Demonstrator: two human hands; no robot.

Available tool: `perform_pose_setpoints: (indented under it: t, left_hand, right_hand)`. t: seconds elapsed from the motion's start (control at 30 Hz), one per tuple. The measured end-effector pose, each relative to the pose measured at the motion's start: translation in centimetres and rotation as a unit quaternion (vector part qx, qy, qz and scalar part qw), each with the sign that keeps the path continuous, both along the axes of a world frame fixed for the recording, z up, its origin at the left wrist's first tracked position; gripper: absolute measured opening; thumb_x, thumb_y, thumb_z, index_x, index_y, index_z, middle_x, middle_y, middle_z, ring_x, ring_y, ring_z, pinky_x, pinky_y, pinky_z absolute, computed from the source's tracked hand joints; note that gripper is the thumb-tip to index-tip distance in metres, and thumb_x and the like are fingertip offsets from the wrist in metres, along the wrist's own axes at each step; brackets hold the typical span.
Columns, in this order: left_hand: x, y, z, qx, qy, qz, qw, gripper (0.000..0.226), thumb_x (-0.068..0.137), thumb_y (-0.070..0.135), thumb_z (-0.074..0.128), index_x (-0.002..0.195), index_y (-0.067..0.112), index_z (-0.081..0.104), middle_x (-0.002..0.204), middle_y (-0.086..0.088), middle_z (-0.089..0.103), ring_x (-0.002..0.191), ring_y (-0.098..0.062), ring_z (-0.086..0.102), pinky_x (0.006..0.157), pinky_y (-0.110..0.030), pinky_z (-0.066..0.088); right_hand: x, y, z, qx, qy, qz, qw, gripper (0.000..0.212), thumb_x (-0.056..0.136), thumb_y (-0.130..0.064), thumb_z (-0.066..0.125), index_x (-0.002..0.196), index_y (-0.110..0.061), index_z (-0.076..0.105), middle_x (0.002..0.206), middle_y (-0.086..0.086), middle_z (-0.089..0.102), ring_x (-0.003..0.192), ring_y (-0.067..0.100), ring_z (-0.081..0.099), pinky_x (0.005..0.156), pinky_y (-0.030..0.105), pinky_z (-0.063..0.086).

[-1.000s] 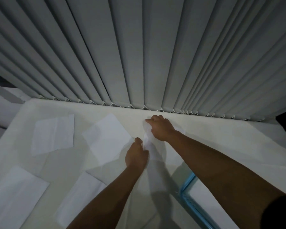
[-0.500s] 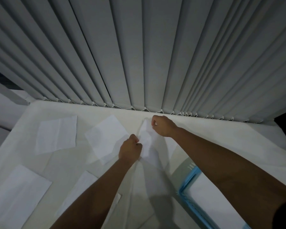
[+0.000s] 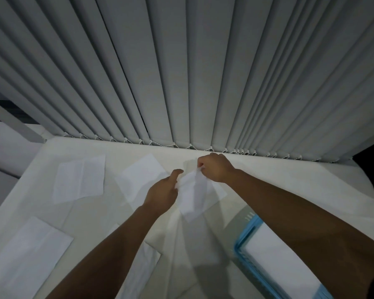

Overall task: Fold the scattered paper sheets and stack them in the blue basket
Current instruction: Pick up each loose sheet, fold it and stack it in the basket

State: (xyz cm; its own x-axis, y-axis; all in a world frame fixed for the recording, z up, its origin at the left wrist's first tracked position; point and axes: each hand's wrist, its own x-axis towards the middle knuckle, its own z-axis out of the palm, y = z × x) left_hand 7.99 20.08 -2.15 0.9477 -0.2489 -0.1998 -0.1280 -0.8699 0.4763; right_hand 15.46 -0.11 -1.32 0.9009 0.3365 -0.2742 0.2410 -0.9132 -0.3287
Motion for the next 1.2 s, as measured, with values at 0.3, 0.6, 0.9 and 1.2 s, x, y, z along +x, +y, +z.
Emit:
perform_pose_setpoints:
  t: [0.3, 0.6, 0.9, 1.2]
  left_hand:
    - [-2.5, -0.6, -2.8, -0.005, 0.030, -0.078, 0.996, 0.027, 0.088, 0.019, 0.051, 0.111, 0.022, 0.064, 0.110, 0.002, 0.065, 0.106, -0.017, 0.056, 0.090, -0.034, 0.047]
    - [-1.4, -2.8, -2.6, -0.047, 0.056, -0.004, 0.997, 0.037, 0.085, 0.041, 0.049, 0.116, 0.029, 0.063, 0.122, 0.007, 0.058, 0.116, -0.014, 0.050, 0.100, -0.032, 0.042]
    - [0.9, -5.9, -3.9, 0.062, 0.057, 0.044, 0.996, 0.036, 0.091, 0.028, 0.051, 0.126, 0.019, 0.049, 0.124, -0.004, 0.057, 0.119, -0.026, 0.052, 0.093, -0.038, 0.045]
    - [1.6, -5.5, -1.7, -0.065, 0.137, 0.123, 0.981, 0.014, 0.086, 0.022, 0.063, 0.095, 0.013, 0.066, 0.108, -0.007, 0.068, 0.103, -0.026, 0.062, 0.088, -0.034, 0.048]
  right_hand:
    - [-5.6, -4.9, -1.6, -0.051, -0.015, 0.042, 0.998, 0.029, 0.086, -0.025, 0.050, 0.104, -0.029, 0.072, 0.103, -0.005, 0.072, 0.106, 0.019, 0.054, 0.093, 0.032, 0.034]
    - [-9.3, -3.7, -3.7, -0.119, 0.006, 0.054, 0.991, 0.048, 0.096, -0.037, 0.030, 0.142, -0.024, 0.040, 0.155, -0.002, 0.033, 0.142, 0.025, 0.027, 0.116, 0.047, 0.010]
    - [-11.8, -2.4, -3.7, -0.225, 0.040, -0.018, 0.973, 0.065, 0.098, -0.050, 0.021, 0.152, -0.015, 0.012, 0.162, 0.004, 0.010, 0.148, 0.032, 0.004, 0.115, 0.060, -0.006]
    - [-13.9, -3.1, -0.3, -0.043, -0.004, -0.165, 0.985, 0.039, 0.097, -0.031, 0.034, 0.125, -0.020, 0.058, 0.132, 0.000, 0.058, 0.121, 0.021, 0.048, 0.105, 0.038, 0.038]
